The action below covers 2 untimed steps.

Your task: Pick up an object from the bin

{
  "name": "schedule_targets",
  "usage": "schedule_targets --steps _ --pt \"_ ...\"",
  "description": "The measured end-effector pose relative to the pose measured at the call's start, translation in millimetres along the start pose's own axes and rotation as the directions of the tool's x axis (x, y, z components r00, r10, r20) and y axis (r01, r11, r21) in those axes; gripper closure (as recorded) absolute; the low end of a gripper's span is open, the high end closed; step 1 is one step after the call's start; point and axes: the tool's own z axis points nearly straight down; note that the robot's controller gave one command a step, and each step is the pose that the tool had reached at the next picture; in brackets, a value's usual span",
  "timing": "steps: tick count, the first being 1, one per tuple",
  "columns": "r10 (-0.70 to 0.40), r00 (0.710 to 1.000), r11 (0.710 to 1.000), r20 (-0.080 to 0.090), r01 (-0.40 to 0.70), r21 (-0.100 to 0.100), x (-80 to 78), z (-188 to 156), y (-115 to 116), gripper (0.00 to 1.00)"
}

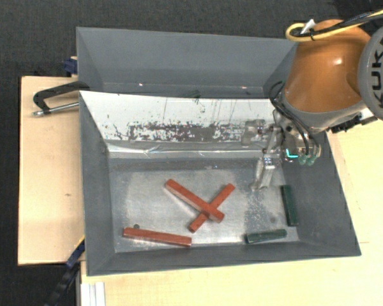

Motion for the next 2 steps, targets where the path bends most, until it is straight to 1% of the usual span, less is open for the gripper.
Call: schedule_targets --steps 1,2 --pt "0.0 1.0 1.0 0.009 0.0 0.0 -1.5 -5 0 0.0" --pt "-0.067 0.998 0.998 0.012 0.067 0.002 21.8 51 7 0.0"
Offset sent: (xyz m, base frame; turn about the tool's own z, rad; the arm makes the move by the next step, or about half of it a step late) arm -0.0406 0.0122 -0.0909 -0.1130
